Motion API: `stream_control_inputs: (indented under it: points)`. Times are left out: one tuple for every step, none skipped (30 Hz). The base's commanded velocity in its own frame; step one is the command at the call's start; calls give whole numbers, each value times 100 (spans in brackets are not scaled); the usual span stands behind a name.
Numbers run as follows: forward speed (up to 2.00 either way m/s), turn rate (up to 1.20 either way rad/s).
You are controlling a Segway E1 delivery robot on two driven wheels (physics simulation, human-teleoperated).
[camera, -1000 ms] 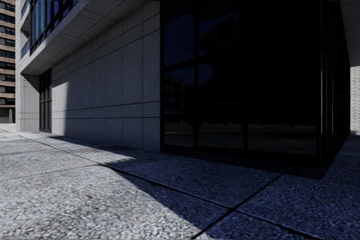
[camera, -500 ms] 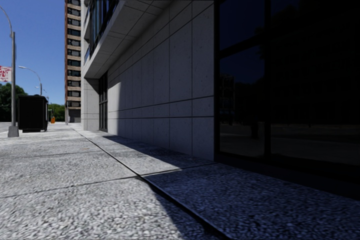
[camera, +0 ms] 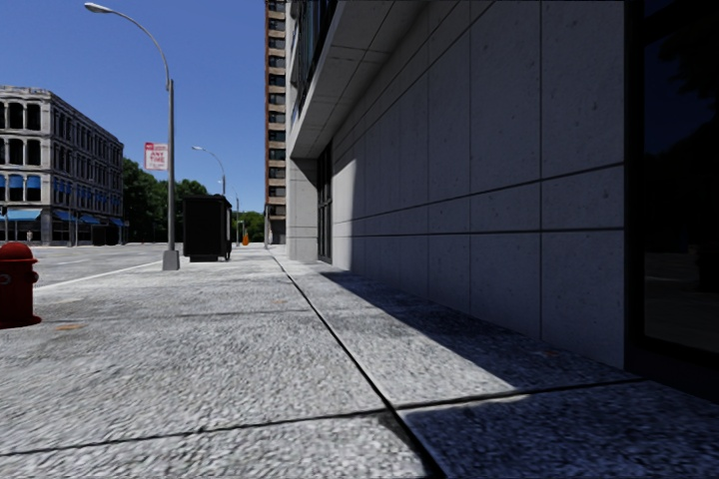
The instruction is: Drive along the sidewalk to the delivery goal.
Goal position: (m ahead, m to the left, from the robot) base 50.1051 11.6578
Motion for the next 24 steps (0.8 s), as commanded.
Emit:
stream_control_inputs:
  points:
    - [200,70]
    - [200,70]
    - [200,70]
    - [200,70]
    - [200,70]
    - [200,70]
    - [200,70]
    - [200,69]
    - [200,69]
    - [200,63]
    - [200,53]
    - [200,0]
    - [200,0]
    - [200,0]
    - [200,0]
    - [200,0]
    - [200,0]
    - [200,0]
    - [200,0]
    - [200,0]
    - [200,0]
    - [200,0]
    - [200,0]
    - [200,0]
